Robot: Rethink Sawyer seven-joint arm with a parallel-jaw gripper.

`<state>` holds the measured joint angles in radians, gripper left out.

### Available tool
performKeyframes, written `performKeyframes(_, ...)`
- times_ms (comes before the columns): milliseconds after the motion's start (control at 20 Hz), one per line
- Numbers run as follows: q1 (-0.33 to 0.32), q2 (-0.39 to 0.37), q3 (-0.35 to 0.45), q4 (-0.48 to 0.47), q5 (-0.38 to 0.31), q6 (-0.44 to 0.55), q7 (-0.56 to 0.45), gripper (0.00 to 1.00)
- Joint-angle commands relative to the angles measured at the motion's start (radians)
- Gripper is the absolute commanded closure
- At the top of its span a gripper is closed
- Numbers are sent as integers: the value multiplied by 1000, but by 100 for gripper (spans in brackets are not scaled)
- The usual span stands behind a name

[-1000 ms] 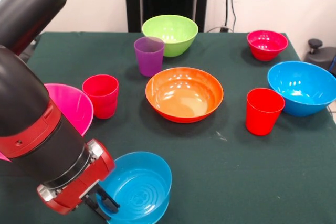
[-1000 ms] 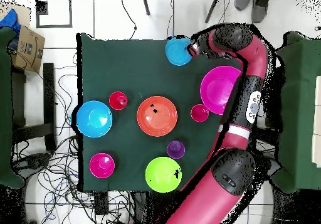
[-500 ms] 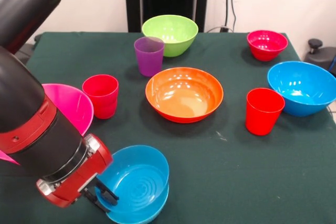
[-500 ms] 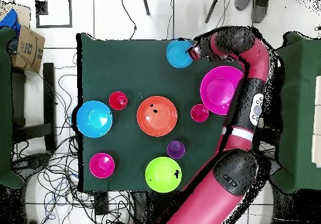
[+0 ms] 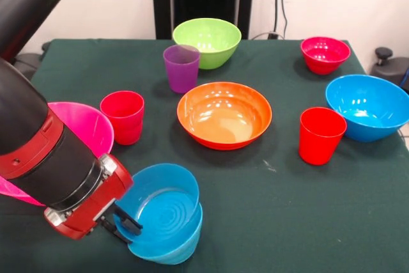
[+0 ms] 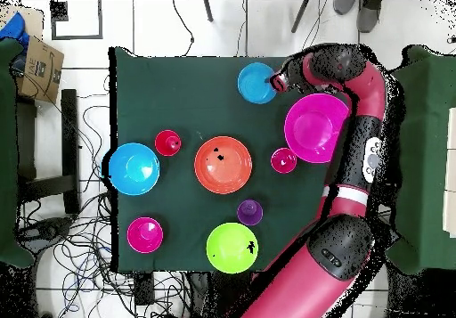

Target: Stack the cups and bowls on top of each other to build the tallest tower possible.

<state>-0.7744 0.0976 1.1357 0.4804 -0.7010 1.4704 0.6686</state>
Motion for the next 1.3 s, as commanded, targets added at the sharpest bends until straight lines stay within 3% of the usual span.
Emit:
performKeyframes(50,32,69,-176,135,-51,-16,-143,100)
performKeyframes(450,48,63,-200,132,1,-19,-133,100)
performKeyframes(750,62,56,-172,107,50,-69,-86,100)
performKeyframes(1000,129,12,-138,13,59,7,41,100)
performKeyframes(1300,188,-21,-126,-57,35,79,108,100)
